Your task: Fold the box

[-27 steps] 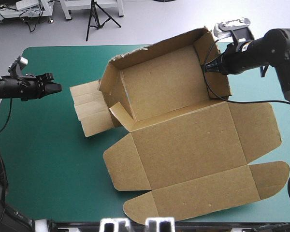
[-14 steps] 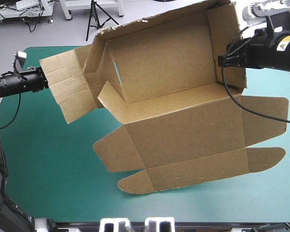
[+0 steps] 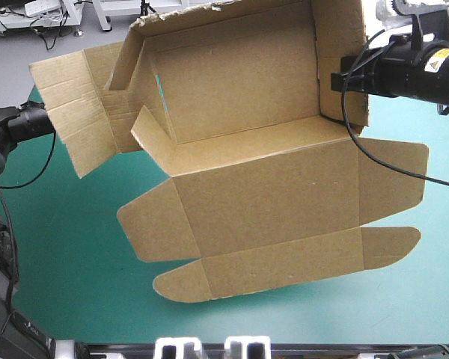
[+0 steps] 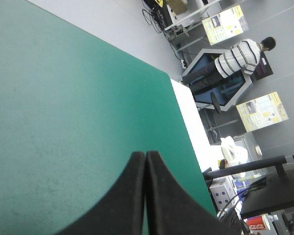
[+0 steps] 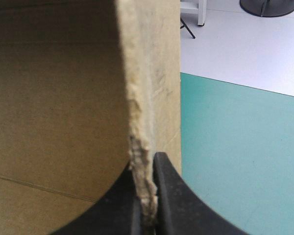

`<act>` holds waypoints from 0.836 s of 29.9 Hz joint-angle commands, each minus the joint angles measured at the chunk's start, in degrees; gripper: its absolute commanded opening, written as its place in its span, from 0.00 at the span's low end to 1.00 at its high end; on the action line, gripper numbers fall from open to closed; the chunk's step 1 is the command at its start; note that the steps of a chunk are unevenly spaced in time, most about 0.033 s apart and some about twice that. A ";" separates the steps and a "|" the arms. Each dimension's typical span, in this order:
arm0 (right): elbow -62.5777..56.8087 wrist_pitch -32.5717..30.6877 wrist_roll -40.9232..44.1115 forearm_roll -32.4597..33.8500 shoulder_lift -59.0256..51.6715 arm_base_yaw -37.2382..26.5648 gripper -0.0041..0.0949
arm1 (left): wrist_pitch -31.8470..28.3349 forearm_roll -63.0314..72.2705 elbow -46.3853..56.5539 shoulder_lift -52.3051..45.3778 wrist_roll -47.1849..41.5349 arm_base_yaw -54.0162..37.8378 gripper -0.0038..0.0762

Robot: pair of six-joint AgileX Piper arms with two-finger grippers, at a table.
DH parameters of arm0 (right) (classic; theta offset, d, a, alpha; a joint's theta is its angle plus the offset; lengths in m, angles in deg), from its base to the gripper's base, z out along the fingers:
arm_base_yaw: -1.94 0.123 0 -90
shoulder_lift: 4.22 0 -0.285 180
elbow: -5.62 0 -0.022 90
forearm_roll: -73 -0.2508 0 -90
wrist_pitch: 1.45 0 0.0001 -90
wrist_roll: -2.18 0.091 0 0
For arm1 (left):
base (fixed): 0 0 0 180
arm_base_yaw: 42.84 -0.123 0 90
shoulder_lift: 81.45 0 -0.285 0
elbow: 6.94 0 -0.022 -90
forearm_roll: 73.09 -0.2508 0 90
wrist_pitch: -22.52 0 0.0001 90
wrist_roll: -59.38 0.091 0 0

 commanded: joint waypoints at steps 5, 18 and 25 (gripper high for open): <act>1.53 7.70 1.00 -2.80 2.12 -0.12 0.03 | 6.09 5.22 -1.71 -7.81 -0.29 1.12 0.04; 1.53 11.10 -1.08 -10.18 8.77 -0.12 0.03 | 6.09 5.22 -1.71 -13.69 -1.14 2.82 0.04; 1.53 11.86 -1.16 -9.72 9.88 -0.12 0.03 | 5.95 4.81 -1.71 -15.05 -1.14 5.64 0.04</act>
